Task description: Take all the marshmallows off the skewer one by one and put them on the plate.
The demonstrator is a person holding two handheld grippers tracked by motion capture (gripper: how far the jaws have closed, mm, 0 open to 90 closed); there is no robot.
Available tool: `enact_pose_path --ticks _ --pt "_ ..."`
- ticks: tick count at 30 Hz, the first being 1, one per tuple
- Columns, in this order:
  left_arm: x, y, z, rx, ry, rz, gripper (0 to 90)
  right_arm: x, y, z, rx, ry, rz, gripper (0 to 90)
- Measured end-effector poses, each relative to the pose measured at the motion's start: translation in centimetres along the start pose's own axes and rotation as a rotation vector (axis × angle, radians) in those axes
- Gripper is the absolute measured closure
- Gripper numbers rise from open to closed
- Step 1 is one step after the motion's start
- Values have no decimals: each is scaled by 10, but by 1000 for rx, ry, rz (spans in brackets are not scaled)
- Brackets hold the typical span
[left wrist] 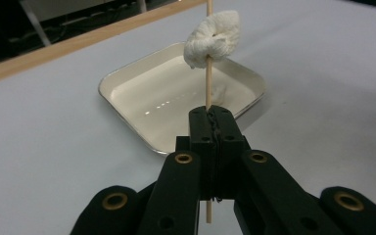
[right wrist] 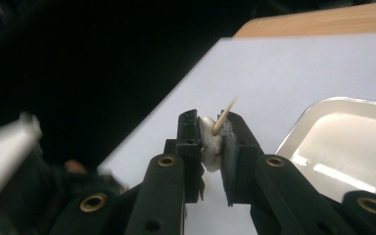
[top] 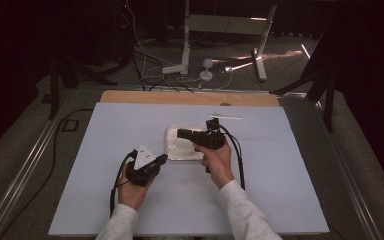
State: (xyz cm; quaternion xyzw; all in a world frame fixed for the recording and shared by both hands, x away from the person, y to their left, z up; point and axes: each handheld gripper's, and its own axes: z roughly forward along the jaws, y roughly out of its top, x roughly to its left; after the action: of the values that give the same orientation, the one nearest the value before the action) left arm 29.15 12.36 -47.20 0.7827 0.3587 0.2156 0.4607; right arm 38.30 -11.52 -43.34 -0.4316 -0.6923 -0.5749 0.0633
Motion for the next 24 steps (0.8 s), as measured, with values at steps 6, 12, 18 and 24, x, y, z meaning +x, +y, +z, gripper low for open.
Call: enact_pose_path --ticks 6,12,18,24 --pt "-6 3 4 27 20 55 900 -1 4 -5 -25 -65 -22 816" --pt "11 -10 3 86 52 -37 900 -15 33 -48 -104 -197 -81 817" --pt "9 -7 2 60 46 -47 900 -16 26 -40 -22 -258 -160 801" --pt "11 -8 4 56 35 -61 900 -26 7 -16 96 -335 -208 784"
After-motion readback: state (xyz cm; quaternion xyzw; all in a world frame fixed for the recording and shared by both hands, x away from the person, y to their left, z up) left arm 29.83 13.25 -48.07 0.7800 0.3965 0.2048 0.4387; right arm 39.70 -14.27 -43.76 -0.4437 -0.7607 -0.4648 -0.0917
